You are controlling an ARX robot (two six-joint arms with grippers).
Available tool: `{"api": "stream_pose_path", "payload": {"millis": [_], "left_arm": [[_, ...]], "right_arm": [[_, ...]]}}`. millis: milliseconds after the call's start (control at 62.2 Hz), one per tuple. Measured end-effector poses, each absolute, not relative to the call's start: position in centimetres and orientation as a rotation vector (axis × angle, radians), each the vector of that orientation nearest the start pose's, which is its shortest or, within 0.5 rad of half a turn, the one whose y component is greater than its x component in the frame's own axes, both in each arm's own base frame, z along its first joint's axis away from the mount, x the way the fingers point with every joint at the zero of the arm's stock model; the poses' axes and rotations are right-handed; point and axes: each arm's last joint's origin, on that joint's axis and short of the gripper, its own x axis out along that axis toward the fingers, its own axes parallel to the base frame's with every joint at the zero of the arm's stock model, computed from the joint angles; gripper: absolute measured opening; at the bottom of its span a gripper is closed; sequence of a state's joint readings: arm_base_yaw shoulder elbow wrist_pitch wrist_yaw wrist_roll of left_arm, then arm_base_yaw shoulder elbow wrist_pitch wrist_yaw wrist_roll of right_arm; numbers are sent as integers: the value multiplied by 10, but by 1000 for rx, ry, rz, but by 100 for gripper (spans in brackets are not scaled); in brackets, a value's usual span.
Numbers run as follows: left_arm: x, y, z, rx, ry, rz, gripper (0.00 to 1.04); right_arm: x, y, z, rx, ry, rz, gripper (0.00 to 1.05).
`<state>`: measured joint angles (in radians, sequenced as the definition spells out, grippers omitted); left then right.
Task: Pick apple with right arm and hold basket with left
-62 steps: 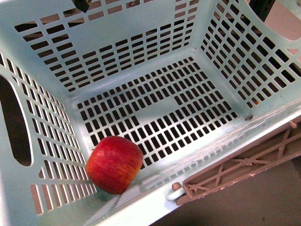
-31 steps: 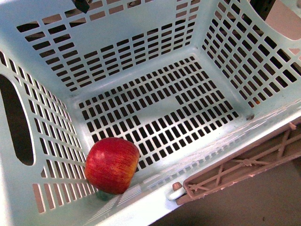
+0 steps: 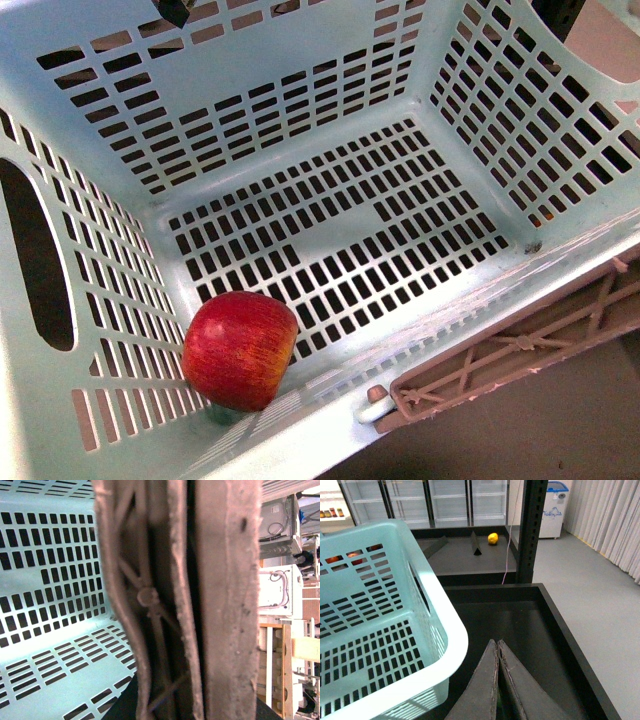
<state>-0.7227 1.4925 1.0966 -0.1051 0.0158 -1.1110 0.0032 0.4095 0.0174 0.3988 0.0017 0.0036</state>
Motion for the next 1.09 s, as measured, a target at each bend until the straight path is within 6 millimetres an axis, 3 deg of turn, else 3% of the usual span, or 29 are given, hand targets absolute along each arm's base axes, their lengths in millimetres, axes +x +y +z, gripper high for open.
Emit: {"api": "stream_pose_path", "payload": {"millis": [1046, 1094], "left_arm": [[250, -221, 281, -862, 817, -373, 16], [250, -221, 281, -864, 818, -373, 16]], "right_arm": [[97, 0, 169, 3, -11, 1, 2], [97, 0, 169, 3, -12, 1, 8]]}}
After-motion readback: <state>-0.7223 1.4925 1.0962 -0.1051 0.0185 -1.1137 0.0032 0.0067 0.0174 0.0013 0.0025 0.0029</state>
